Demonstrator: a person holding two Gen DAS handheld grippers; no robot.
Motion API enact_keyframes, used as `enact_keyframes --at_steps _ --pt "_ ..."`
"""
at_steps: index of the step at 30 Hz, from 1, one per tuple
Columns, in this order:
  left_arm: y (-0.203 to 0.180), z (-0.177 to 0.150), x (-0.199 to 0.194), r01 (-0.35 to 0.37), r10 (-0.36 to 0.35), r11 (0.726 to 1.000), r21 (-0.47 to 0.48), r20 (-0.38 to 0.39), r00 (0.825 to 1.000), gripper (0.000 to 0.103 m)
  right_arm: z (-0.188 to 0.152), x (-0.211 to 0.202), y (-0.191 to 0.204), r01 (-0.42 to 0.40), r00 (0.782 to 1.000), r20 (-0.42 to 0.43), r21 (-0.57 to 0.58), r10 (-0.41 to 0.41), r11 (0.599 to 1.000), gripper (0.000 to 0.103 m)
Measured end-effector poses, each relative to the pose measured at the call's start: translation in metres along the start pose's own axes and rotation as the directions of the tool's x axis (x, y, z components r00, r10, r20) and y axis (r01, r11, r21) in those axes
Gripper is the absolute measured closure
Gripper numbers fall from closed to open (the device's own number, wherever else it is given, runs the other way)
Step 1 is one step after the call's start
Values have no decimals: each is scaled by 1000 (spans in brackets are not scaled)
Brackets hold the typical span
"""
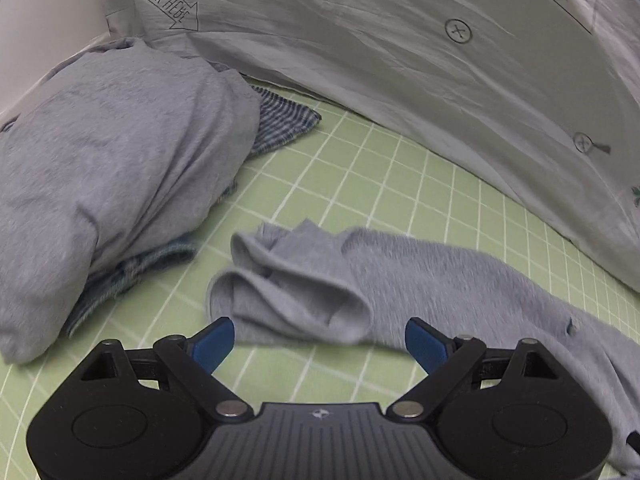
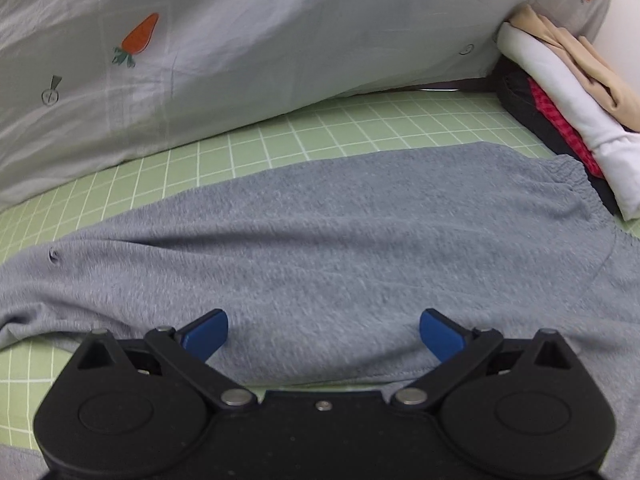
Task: Fold clothes
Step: 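Grasp the grey sleeve cuff with the left gripper and lift it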
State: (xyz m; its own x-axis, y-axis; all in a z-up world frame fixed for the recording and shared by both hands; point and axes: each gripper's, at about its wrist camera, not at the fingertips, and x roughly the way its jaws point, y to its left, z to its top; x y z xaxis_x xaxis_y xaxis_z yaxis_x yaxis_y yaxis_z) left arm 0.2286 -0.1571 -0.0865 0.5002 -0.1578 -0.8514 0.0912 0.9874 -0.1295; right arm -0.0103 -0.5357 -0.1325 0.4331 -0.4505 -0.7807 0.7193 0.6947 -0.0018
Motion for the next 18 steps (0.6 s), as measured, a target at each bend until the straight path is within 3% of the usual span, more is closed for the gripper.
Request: enact_keyframes --at_steps 4,6,8,10,13,16,18 --pt "17 28 11 -17 20 999 -36 60 998 12 8 7 5 9 1000 -5 -3 -9 1000 0" --pt "26 39 24 -38 40 999 -37 55 998 17 11 12 8 14 1000 -4 -3 -14 1000 0" --pt "31 47 36 -60 61 998 -25 45 997 28 14 17 10 11 1000 -12 -9 -11 1000 0" --pt "33 51 47 -73 73 997 17 33 997 31 14 23 15 8 1000 -18 -18 -8 1000 0" --pt "32 51 61 -88 88 992 94 9 996 48 14 28 22 2 1000 -30 -23 -3 1000 0" --pt "36 47 72 -45 48 993 111 -25 999 69 12 32 27 0 999 -34 -20 0 1000 0" --pt "37 44 78 -28 34 991 129 -45 998 74 11 34 30 9 999 -33 -43 -10 999 0"
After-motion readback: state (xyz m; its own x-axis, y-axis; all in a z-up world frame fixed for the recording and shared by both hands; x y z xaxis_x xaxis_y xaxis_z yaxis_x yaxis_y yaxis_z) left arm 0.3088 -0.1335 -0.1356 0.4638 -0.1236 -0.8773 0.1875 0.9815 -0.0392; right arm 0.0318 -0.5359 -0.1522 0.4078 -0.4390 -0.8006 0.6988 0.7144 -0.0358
